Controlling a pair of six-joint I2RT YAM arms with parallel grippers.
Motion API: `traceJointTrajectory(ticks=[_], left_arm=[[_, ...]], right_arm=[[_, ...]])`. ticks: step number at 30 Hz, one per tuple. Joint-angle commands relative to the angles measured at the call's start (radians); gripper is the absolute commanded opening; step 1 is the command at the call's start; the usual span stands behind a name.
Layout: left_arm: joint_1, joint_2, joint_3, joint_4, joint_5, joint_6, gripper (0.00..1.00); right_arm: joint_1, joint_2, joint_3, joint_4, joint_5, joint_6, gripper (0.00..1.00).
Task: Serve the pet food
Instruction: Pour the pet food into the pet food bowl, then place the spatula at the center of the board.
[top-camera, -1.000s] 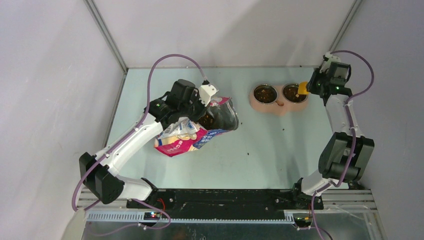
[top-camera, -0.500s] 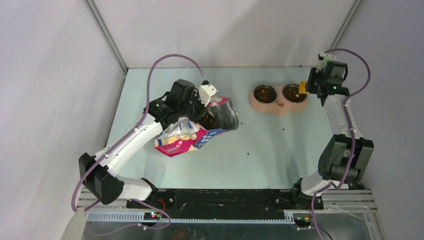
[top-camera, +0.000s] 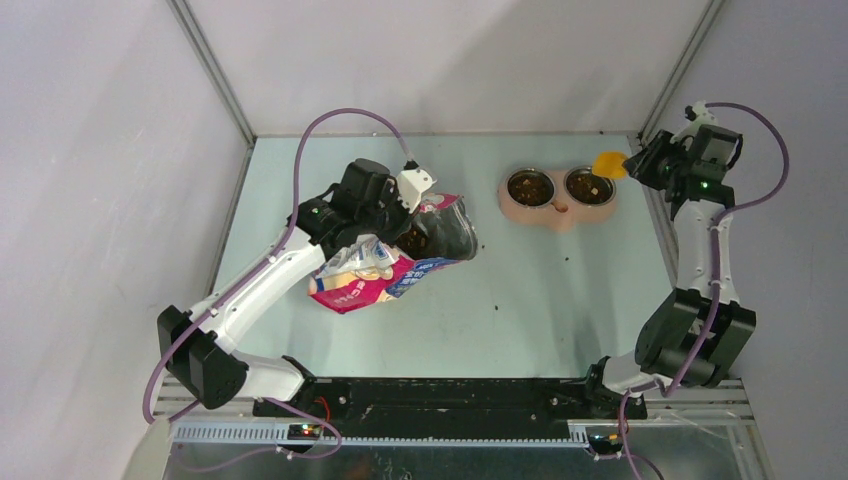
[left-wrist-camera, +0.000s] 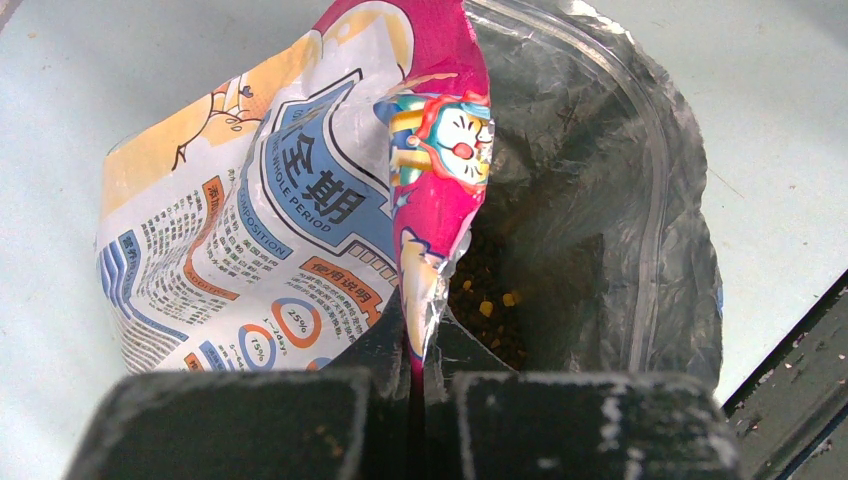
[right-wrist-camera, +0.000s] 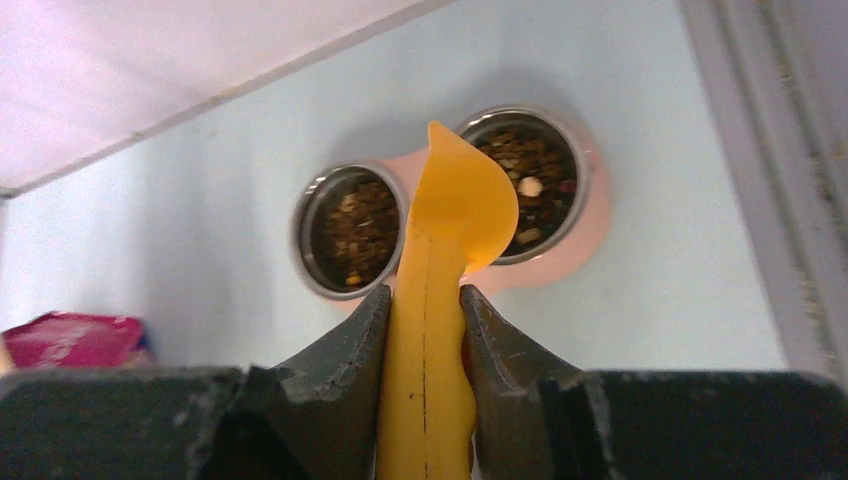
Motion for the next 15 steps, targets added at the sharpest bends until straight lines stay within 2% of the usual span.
traceJointTrajectory(ticks=[1, 8, 15], left_arm=[[-0.011, -0.046, 0.006, 0.054, 0.059, -0.007, 0.00], [-0.012, -0.048, 0.009, 0.053, 0.062, -0.007, 0.00], [-0.011, -0.057, 0.005, 0.056, 0.061, -0.007, 0.00]], right_arm=[[-0.017, -0.050, 0.045, 0.046, -0.213, 0.154, 0.00], [-0.011, -0.098, 0.045, 0.099, -0.371, 0.293, 0.00], [0.036, -0.136, 0.046, 0.153, -0.428, 0.381, 0.00]])
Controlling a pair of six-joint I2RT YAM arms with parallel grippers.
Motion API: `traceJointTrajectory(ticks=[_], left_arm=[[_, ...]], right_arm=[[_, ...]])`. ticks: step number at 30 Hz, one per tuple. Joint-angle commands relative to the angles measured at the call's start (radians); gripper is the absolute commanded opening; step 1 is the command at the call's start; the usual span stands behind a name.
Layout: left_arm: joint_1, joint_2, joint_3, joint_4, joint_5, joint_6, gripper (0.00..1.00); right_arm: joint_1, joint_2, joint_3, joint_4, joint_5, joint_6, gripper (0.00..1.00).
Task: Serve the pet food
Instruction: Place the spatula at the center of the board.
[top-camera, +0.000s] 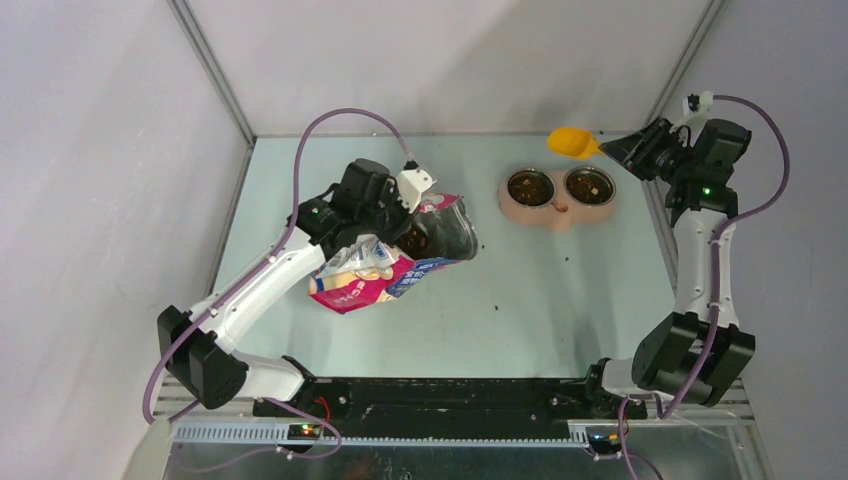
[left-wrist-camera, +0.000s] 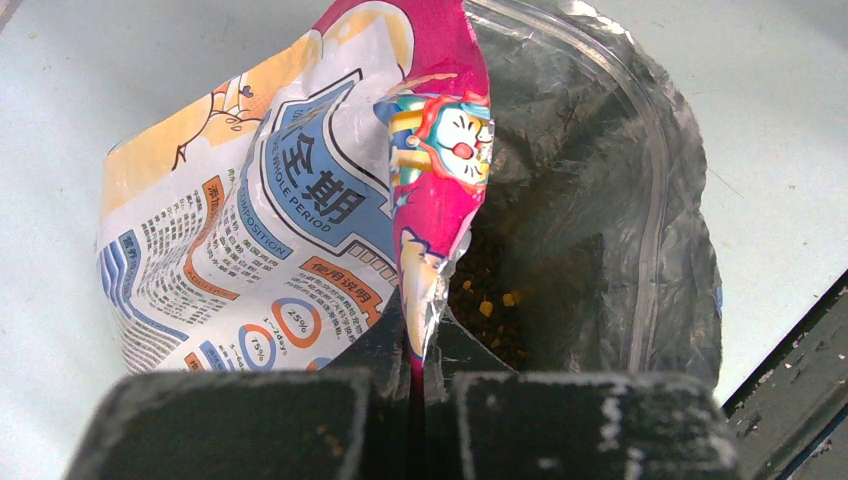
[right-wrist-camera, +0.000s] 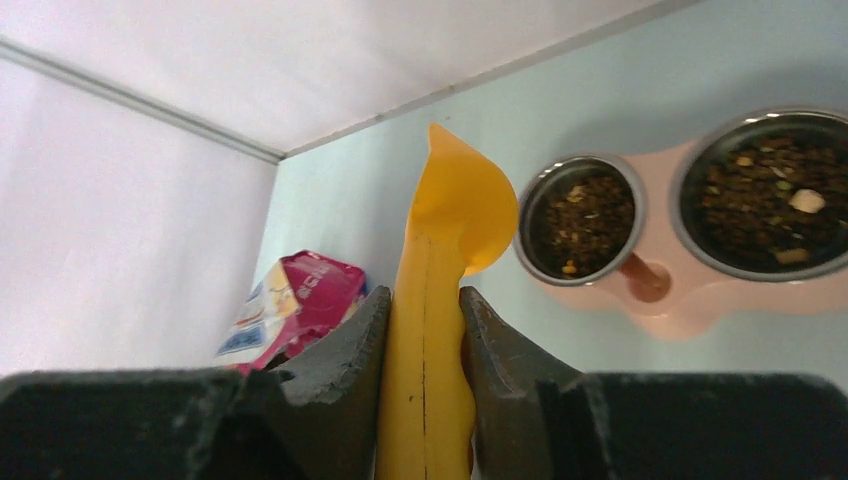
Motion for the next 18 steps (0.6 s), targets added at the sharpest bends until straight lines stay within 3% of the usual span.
traceJointTrajectory(ticks=[1, 18], left_arm=[[-0.011, -0.058, 0.004, 0.056, 0.061, -0.007, 0.00], [-0.012, -0.062, 0.002, 0.060, 0.065, -0.006, 0.00]], right_arm=[[0.036, -0.052, 0.045, 0.092, -0.080, 0.083, 0.00], [0.122, -0.121, -0.011, 0.269, -0.233, 0.174, 0.00]])
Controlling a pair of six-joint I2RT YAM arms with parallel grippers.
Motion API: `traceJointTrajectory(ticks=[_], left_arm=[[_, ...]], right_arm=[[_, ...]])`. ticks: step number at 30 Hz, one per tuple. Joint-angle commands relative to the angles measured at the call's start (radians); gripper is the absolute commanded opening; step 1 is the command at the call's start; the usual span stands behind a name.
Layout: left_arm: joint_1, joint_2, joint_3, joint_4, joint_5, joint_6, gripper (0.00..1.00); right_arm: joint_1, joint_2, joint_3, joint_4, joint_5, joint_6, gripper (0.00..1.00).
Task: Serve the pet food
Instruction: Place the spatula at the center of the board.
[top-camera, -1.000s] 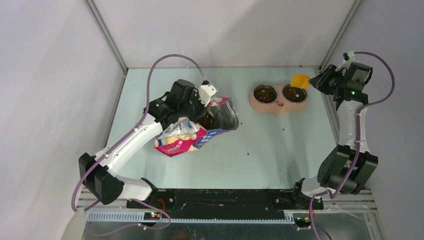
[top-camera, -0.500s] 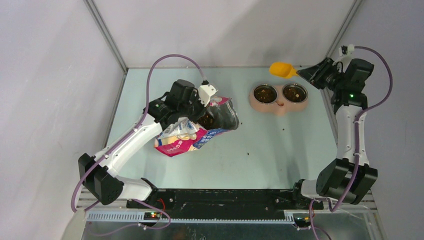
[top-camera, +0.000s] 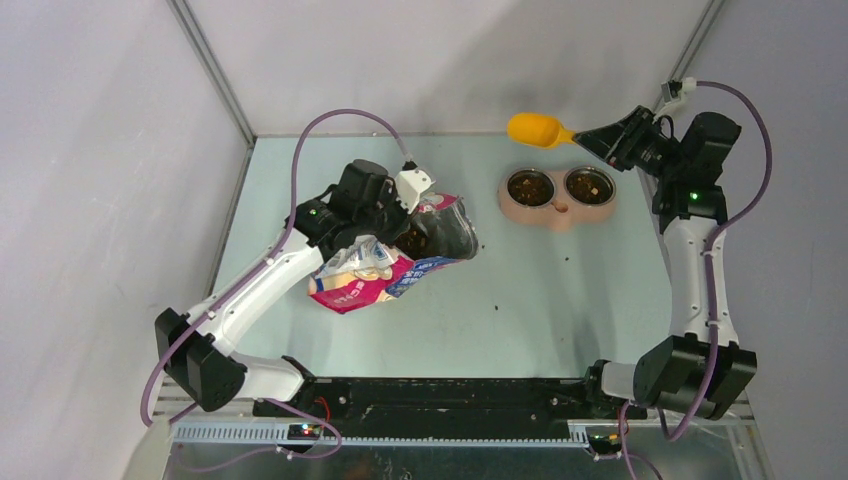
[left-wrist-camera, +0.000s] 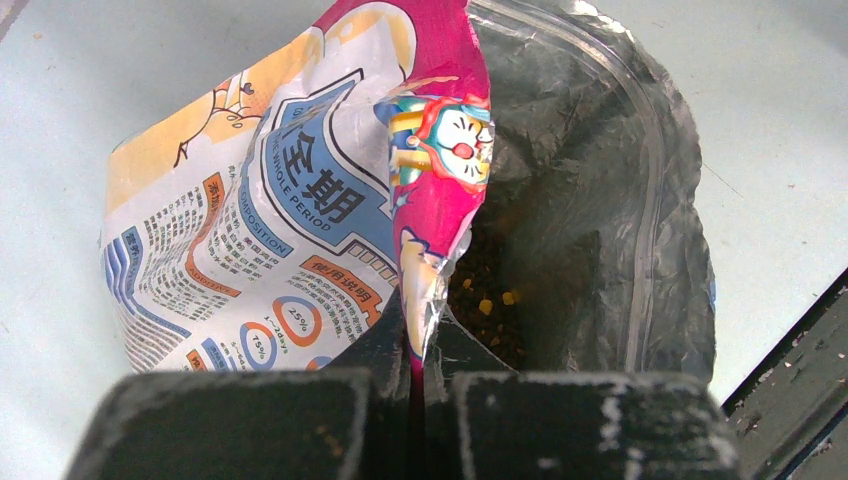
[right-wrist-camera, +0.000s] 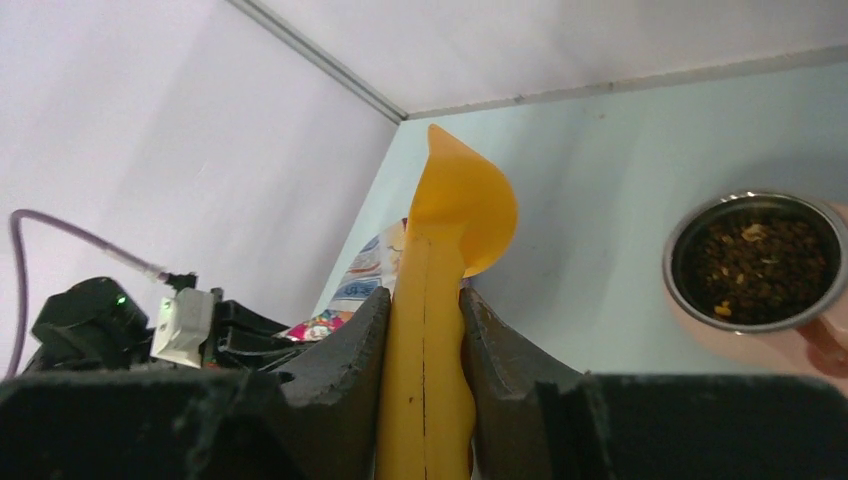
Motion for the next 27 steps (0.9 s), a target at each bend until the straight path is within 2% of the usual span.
traceJointTrajectory(ticks=[1, 27], left_arm=[[-0.012, -0.048, 0.009, 0.059, 0.066, -0.006, 0.00], [-0.011, -0.037, 0.014, 0.059, 0.064, -0.007, 0.00]], right_arm=[[0.012, -0.060, -0.016, 0.133, -0.075, 0.045, 0.00], [0.061, -0.110, -0.079, 0.241, -0.178, 0.036, 0.00]])
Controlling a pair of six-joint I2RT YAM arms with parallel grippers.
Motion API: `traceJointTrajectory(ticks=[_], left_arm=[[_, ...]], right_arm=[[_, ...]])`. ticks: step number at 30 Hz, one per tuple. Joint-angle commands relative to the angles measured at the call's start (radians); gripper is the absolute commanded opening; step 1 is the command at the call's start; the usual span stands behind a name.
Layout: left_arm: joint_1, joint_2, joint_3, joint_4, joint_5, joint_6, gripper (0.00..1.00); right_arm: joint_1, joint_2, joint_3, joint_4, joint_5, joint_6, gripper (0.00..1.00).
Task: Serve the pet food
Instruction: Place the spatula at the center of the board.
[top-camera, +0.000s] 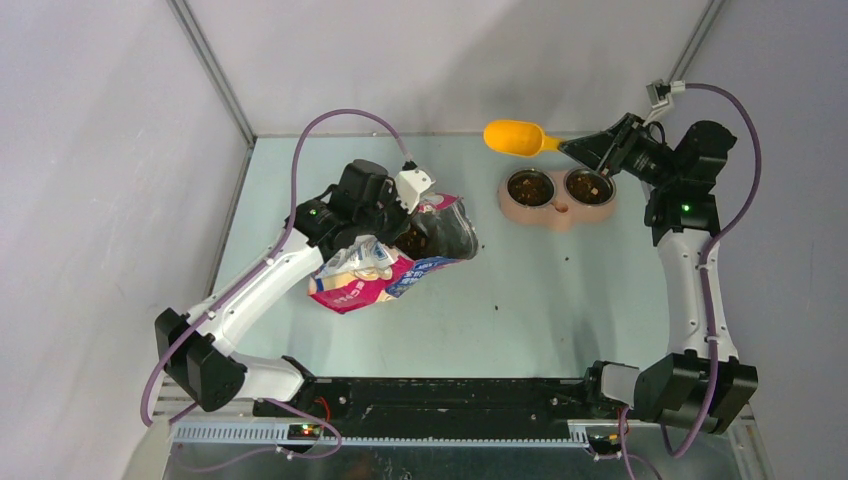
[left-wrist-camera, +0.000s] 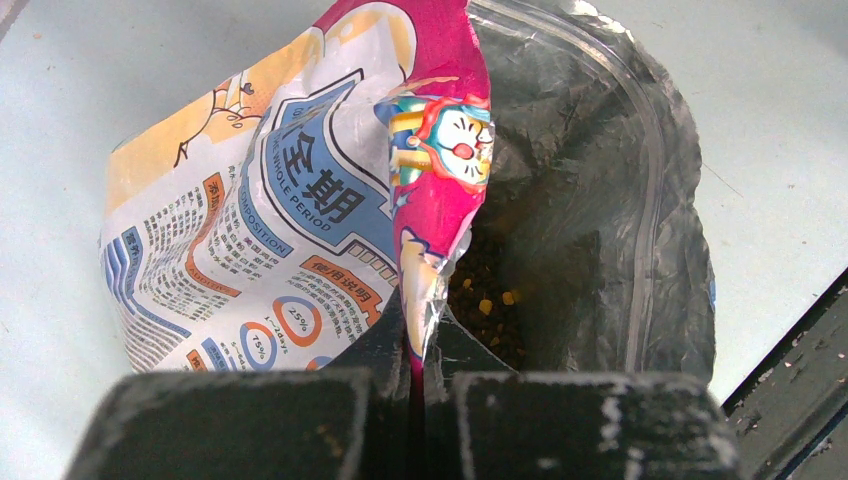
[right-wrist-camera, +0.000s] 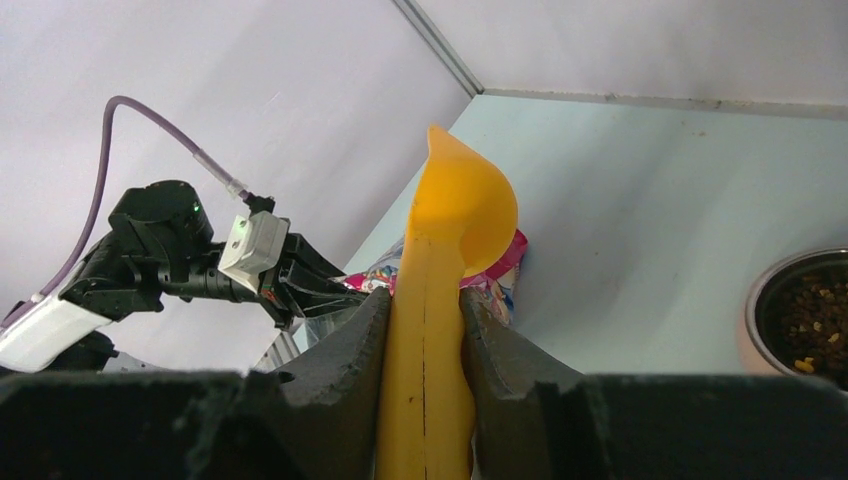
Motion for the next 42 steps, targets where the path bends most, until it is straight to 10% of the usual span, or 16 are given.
traceJointTrajectory(ticks=[1, 42], left_arm=[[-0.011, -0.037, 0.014, 0.059, 0.063, -0.007, 0.00], [-0.008, -0.097, 0.187, -0.194, 0.065, 0.192, 0.00]], right_arm=[[0.010, -0.035, -0.005, 0.058, -0.031, 0.000, 0.00], [0.056, -0.014, -0.012, -0.013, 0.067, -0.164, 0.00]])
